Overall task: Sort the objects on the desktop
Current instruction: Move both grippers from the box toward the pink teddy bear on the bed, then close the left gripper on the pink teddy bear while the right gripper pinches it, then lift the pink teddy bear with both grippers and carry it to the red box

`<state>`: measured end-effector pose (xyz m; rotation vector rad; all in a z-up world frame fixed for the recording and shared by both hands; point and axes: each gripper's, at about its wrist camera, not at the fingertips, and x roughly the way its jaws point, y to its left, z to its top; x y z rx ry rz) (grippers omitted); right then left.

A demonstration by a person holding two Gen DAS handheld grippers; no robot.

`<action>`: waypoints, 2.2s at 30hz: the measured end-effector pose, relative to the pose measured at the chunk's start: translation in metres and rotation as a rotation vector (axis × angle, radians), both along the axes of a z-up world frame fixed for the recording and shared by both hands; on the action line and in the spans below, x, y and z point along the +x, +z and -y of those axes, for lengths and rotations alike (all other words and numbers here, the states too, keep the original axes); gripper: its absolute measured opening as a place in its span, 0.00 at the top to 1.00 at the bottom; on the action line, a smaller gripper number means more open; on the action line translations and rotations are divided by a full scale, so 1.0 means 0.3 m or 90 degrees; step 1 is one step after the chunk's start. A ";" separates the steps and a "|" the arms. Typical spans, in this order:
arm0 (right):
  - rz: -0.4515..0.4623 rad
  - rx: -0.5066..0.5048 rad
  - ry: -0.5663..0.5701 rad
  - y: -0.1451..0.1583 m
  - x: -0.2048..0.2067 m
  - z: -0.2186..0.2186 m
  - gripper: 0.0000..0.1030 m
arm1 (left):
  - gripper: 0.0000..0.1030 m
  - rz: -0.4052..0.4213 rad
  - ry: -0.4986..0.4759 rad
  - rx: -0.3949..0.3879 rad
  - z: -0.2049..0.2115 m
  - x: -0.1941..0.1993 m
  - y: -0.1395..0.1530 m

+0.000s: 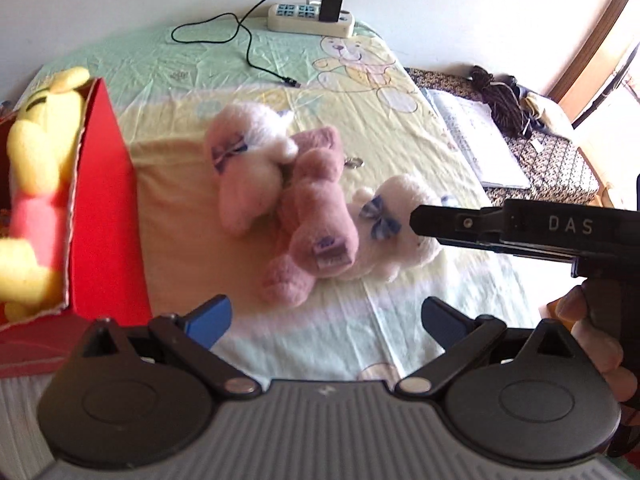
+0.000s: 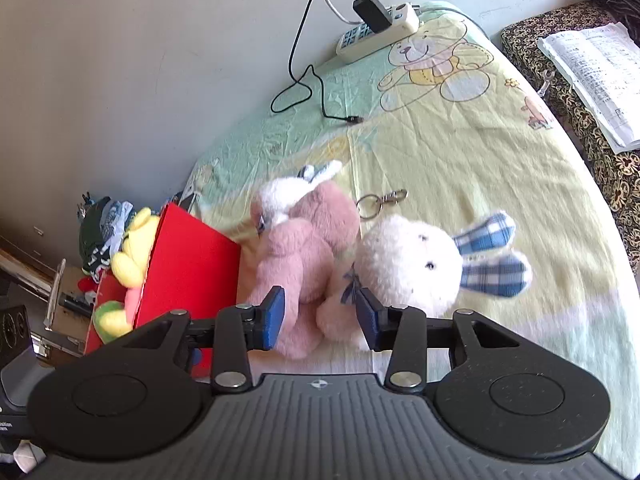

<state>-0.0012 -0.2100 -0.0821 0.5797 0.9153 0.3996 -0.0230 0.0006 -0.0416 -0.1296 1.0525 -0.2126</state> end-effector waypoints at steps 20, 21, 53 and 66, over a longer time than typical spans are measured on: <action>-0.045 0.017 0.065 -0.040 0.293 -0.114 0.51 | 0.19 -0.035 0.015 -0.028 0.000 0.257 -0.089; -0.050 0.010 0.071 -0.045 0.298 -0.124 0.51 | 0.20 -0.041 0.016 -0.034 -0.006 0.263 -0.097; -0.093 -0.039 0.156 0.031 0.065 -0.158 0.76 | 0.51 -0.069 -0.080 -0.065 0.007 0.054 -0.084; -0.140 -0.057 0.187 -0.071 -0.109 -0.188 0.76 | 0.48 -0.123 -0.111 -0.068 -0.005 -0.128 -0.178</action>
